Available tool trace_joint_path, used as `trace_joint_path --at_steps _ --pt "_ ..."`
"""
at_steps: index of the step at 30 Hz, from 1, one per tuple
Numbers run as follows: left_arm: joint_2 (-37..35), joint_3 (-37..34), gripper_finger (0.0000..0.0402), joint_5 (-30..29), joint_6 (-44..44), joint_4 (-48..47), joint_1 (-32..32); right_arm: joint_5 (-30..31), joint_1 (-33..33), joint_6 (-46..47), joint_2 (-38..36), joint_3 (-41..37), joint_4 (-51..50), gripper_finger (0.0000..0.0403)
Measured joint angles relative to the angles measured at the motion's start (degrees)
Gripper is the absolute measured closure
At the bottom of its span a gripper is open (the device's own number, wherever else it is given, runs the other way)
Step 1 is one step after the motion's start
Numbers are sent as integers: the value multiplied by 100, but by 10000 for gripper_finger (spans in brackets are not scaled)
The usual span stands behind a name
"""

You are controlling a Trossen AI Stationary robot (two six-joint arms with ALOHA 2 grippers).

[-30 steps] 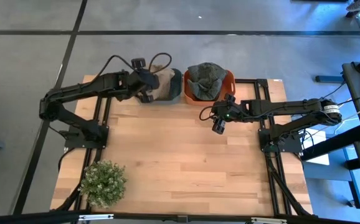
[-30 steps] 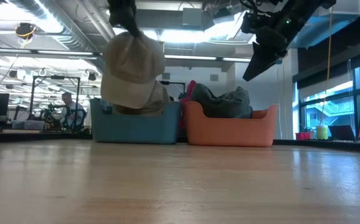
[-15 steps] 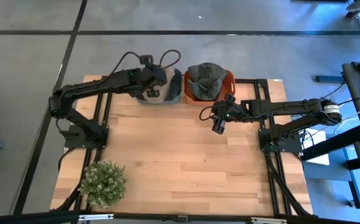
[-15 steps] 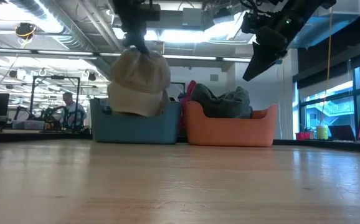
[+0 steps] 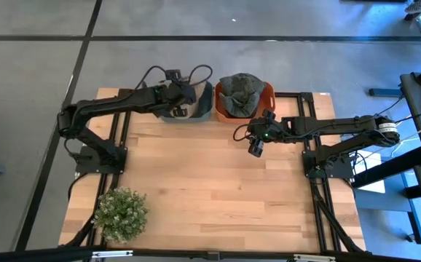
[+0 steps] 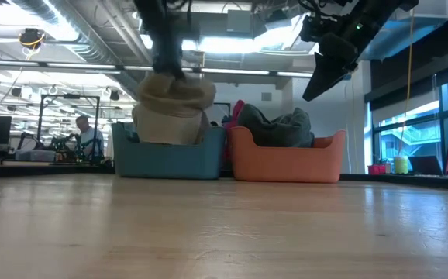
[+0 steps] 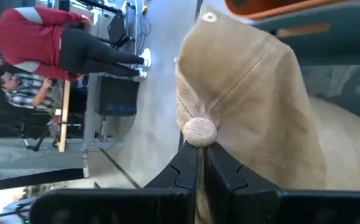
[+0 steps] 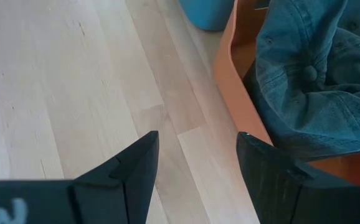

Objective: Pick & Place hat
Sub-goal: Put the brown cap into the dark blue bin

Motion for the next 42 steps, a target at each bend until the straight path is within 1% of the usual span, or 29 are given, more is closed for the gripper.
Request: trace_joint_path --at_steps 5,10,14,18,21,26,29,32,33,36,37,40,42 --pt "1 -592 396 -170 309 874 -36 -2 -2 -7 0 0 -2 186" --pt "2 -659 397 -202 104 1198 -208 0 0 -3 0 0 -2 186" --pt "2 -659 397 -121 -190 1112 -516 0 0 -3 2 0 -2 186" --pt "2 -659 397 -74 -644 709 -715 0 0 -3 2 0 -2 186" --pt "2 -662 397 -160 -876 409 -797 0 -1 -9 2 0 -3 186" --pt "49 -660 397 219 -869 475 -785 0 0 -1 2 0 -2 186" --pt "210 -659 397 147 -702 503 -791 0 -1 3 2 0 -2 186" --pt "419 -662 397 301 -796 495 -740 -13 -1 78 4 0 -4 186" --pt "475 -662 397 261 -808 496 -737 -52 -2 119 4 0 -20 186" --pt "597 -662 397 -274 -783 448 -741 -101 5 142 4 0 -113 186" --pt "609 -662 397 -332 -800 437 -735 -101 9 160 4 0 -151 186" --pt "605 -662 397 -217 -1128 415 -687 -99 11 217 4 0 -205 186" --pt "605 -662 397 -249 -1452 316 -640 -98 11 257 4 0 -223 186"
